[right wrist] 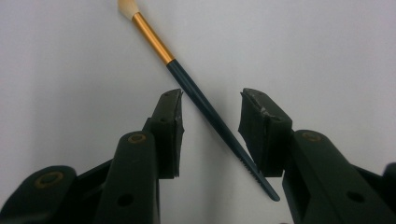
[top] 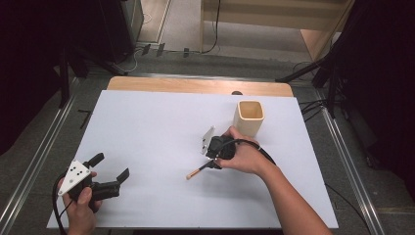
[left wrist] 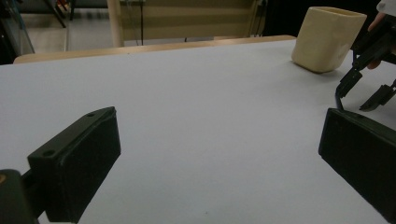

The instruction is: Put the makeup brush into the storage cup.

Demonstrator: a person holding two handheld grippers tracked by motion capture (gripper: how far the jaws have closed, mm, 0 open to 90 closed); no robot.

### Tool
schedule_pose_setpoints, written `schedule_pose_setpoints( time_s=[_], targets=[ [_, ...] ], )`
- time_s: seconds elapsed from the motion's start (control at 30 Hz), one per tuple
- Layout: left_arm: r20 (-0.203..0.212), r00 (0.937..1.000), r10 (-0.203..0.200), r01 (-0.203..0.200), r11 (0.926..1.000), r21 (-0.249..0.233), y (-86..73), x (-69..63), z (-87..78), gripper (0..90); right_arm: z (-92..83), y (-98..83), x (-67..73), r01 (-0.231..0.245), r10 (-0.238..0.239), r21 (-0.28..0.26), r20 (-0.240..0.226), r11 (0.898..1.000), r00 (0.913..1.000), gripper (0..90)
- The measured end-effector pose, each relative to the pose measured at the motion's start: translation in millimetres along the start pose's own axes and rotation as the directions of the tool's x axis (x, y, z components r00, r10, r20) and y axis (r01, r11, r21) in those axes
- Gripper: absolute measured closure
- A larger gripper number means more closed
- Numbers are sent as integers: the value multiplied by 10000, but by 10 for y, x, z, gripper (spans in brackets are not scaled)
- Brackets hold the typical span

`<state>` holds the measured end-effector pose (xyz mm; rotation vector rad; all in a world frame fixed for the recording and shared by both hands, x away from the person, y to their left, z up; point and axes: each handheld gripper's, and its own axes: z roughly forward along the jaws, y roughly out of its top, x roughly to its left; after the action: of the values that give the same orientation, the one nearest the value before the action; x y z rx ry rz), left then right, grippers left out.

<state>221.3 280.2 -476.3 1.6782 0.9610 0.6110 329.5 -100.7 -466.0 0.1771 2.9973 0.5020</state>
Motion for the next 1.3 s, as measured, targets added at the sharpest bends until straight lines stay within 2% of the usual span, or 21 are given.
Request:
schedule_pose_setpoints(
  time_s=[0.13,0.2,0.67,0.97,1.03,1.13,1.3],
  targets=[
    [21,10000,30,-30,10000,14,0,-7,3,0,40,29,2,422,-422,78,-10,9991,9991,616],
    [24,10000,46,-46,10000,4,-1,-12,3,0,53,43,15,465,-467,388,37,9982,9989,622],
    [51,10000,51,-51,10000,47,-2,-21,6,0,132,118,11,914,-911,1051,-80,9903,9958,662],
    [58,10000,59,-60,10000,48,-2,-24,7,0,171,154,2,1195,-1184,1505,-164,9814,9928,704],
    [60,10000,71,-71,10000,58,-2,-25,8,0,181,155,-6,1203,-1175,1554,-270,9805,9927,721],
    [66,10000,45,-46,10000,65,-3,-25,9,0,190,154,-27,992,-914,1558,-561,9828,9942,788],
    [78,10000,34,-35,10000,79,-2,-37,10,0,204,210,-52,579,-429,2024,-779,9776,9960,828]
  ],
)
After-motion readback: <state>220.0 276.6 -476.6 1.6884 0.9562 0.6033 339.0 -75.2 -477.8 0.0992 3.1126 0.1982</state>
